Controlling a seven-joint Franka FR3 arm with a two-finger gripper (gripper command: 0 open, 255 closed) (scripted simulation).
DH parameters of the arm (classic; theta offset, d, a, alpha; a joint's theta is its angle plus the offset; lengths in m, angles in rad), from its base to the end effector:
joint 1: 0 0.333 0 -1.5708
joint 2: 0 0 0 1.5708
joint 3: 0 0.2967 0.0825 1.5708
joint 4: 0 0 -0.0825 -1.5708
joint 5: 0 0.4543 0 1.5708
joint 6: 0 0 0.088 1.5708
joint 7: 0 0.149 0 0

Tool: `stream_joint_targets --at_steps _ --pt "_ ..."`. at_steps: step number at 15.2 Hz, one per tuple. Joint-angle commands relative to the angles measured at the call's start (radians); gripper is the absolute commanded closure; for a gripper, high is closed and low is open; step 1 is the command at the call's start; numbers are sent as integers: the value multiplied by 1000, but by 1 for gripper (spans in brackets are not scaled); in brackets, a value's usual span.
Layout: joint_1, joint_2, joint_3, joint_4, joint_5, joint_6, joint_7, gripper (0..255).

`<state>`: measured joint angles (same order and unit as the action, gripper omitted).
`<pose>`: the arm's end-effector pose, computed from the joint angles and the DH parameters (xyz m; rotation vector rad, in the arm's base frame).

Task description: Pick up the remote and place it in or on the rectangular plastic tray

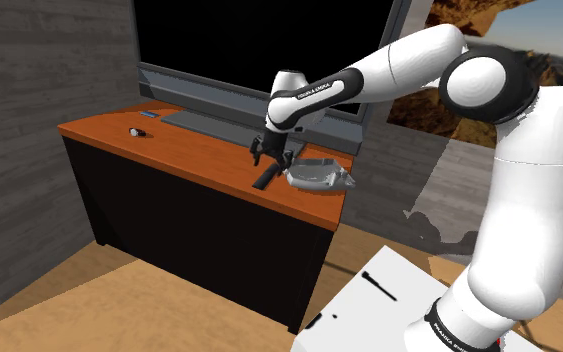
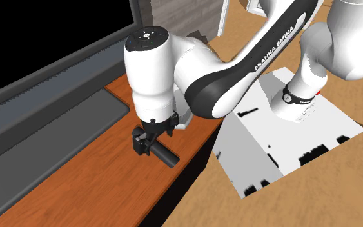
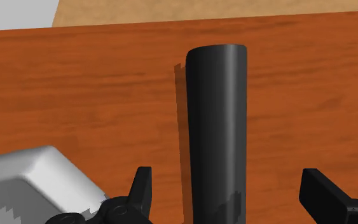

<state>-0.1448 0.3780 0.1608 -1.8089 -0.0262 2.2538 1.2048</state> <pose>0.7028 0.0071 0.2435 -2.5446 1.7154 -0.0573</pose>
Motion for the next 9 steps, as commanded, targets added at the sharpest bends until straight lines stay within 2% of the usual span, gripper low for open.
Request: stream_joint_targets --at_steps 1,4,9 --pt "3 19 -1 1 -3 19 6 0" --pt "7 48 -3 -7 -9 55 9 0" --pt "7 48 -3 -7 -9 55 9 0"
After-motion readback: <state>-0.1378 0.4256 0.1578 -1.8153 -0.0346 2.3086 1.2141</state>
